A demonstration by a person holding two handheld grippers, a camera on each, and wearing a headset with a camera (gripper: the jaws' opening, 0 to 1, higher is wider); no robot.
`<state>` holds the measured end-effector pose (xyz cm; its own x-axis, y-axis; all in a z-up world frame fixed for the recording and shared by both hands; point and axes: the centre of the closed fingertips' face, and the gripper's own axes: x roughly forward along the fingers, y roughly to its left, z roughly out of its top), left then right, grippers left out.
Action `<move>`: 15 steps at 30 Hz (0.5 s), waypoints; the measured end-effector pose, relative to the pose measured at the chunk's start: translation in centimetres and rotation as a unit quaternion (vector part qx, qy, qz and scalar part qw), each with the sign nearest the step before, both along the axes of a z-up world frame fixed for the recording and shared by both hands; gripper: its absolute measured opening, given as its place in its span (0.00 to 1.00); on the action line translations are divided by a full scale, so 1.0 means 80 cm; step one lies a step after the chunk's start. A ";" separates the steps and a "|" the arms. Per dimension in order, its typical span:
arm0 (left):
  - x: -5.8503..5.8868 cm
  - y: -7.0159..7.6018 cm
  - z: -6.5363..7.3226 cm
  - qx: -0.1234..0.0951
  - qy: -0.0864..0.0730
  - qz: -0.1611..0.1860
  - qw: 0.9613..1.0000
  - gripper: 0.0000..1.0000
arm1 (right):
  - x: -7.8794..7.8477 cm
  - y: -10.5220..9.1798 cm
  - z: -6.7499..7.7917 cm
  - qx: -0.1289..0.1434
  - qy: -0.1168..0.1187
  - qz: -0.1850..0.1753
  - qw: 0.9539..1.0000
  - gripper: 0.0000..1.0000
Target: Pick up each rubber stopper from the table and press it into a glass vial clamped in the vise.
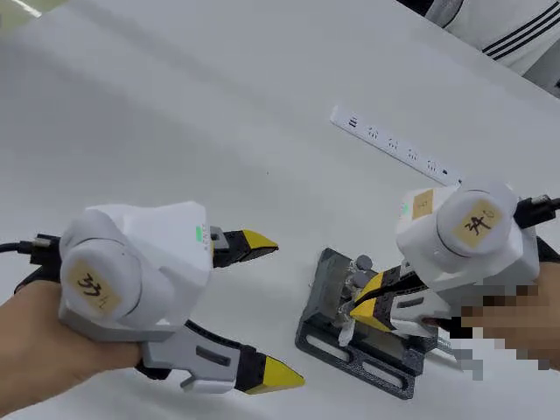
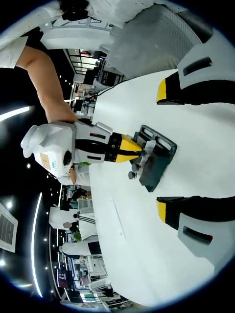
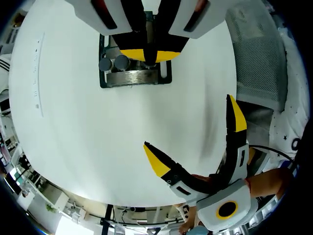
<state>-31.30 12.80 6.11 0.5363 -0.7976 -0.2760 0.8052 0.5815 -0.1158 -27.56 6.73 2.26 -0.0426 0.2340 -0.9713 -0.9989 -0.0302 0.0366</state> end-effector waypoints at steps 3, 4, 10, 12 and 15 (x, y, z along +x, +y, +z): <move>0.000 -0.001 0.001 0.000 0.000 0.001 1.000 0.75 | 0.000 0.000 0.000 -0.002 0.001 -0.002 1.000 0.02; 0.000 -0.001 0.001 0.000 0.000 0.000 1.000 0.75 | 0.001 0.000 0.000 -0.003 0.001 -0.002 1.000 0.01; 0.000 -0.003 0.003 0.000 -0.001 -0.001 1.000 0.75 | 0.001 0.000 0.000 -0.005 0.002 -0.001 1.000 0.01; 0.000 -0.004 0.003 0.000 -0.002 -0.001 1.000 0.75 | 0.002 0.001 0.000 -0.007 0.005 -0.004 1.000 0.01; 0.000 -0.004 0.004 0.000 -0.002 -0.003 1.000 0.75 | 0.004 0.001 0.000 -0.009 0.013 -0.009 1.000 0.02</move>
<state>-31.31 12.46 6.39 0.5332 -0.8002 -0.2746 0.8086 0.5775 -0.1127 -27.27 6.78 2.25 -0.0634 0.2180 -0.9739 -0.9980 -0.0123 0.0622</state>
